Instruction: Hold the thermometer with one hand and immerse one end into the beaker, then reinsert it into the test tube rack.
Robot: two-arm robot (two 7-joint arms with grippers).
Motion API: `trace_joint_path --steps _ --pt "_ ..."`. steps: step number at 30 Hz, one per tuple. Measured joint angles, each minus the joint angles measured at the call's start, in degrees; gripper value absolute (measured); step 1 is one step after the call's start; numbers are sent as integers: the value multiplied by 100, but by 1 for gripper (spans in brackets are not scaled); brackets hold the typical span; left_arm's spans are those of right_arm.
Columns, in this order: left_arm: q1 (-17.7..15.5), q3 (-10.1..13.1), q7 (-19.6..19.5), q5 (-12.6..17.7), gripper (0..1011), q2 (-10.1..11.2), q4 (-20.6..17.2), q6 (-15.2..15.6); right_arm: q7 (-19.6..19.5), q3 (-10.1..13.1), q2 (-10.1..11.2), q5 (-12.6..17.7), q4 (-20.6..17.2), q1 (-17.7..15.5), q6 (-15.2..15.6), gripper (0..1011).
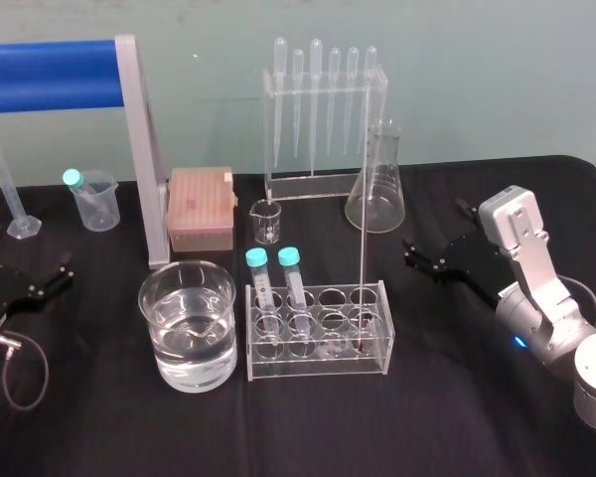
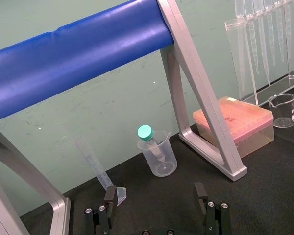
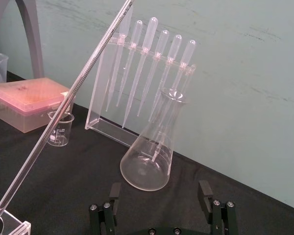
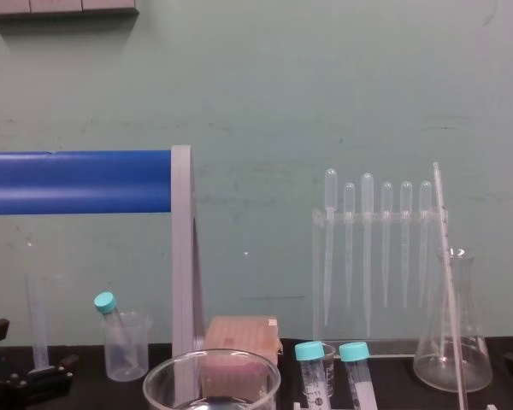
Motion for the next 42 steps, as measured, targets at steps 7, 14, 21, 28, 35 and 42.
trace_joint_path --steps 7,14,21,28,35,42 --pt "0 0 0 0 1008 0 0 0 0 0 0 0 0 0 0 1003" --pt "0 0 0 0 1008 0 0 0 0 0 0 0 0 0 0 1003" --pt "0 0 0 0 1008 0 0 0 0 0 0 0 0 0 0 1003" --pt "0 0 0 0 1008 0 0 0 0 0 0 0 0 0 0 1003" --pt "0 0 0 0 1008 0 0 0 221 206 -16 260 -96 -101 -75 1003" --pt "0 0 0 0 1008 0 0 0 569 659 6 820 -428 -396 -439 1003"
